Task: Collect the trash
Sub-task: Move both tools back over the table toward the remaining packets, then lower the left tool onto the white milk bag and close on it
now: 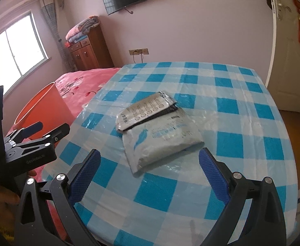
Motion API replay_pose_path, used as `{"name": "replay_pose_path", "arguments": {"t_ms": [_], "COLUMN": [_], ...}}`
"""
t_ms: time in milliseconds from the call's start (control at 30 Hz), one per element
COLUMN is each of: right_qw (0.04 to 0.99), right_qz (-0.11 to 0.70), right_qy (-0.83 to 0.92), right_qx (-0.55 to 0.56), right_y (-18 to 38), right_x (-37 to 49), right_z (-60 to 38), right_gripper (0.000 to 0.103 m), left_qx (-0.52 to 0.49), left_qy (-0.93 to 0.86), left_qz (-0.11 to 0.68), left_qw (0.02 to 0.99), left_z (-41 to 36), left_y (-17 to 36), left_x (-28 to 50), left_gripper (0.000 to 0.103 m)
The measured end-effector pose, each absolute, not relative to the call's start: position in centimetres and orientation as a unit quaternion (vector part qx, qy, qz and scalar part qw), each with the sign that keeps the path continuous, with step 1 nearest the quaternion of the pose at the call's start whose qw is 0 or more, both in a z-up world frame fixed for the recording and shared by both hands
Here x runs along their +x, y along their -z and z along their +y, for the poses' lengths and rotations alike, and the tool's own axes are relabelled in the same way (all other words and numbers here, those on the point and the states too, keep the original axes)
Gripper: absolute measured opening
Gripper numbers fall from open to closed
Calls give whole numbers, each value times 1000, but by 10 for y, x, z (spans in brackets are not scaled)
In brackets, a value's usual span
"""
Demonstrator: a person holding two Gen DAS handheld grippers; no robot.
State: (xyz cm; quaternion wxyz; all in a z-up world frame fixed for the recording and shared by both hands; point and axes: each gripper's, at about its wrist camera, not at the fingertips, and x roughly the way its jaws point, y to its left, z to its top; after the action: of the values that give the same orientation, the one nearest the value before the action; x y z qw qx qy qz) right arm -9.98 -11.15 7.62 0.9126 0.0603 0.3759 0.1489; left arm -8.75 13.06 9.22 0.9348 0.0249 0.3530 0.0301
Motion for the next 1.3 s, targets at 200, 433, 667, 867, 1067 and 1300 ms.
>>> {"name": "replay_pose_path", "arguments": {"t_ms": [200, 433, 667, 867, 1067, 1300], "right_qw": [911, 905, 887, 873, 864, 862], "right_qz": [381, 394, 415, 421, 431, 437], "right_qy": [-136, -129, -156, -187, -203, -204], "right_qx": [75, 91, 130, 162, 164, 155], "right_y": [-66, -47, -29, -24, -19, -14], "right_x": [-101, -97, -89, -79, -68, -60], "right_z": [-131, -149, -161, -164, -160, -155], "right_gripper": [95, 95, 95, 95, 95, 95], "left_qx": [35, 78, 108, 161, 180, 180], "left_qy": [7, 77, 117, 140, 152, 163], "left_qz": [362, 371, 395, 405, 428, 437], "left_qw": [931, 922, 905, 889, 873, 866], "left_z": [118, 90, 67, 42, 31, 27], "left_y": [-86, -82, -65, -54, -42, -32], "left_x": [-81, -60, -16, 15, 45, 64], "left_gripper": [99, 99, 99, 99, 99, 99]}}
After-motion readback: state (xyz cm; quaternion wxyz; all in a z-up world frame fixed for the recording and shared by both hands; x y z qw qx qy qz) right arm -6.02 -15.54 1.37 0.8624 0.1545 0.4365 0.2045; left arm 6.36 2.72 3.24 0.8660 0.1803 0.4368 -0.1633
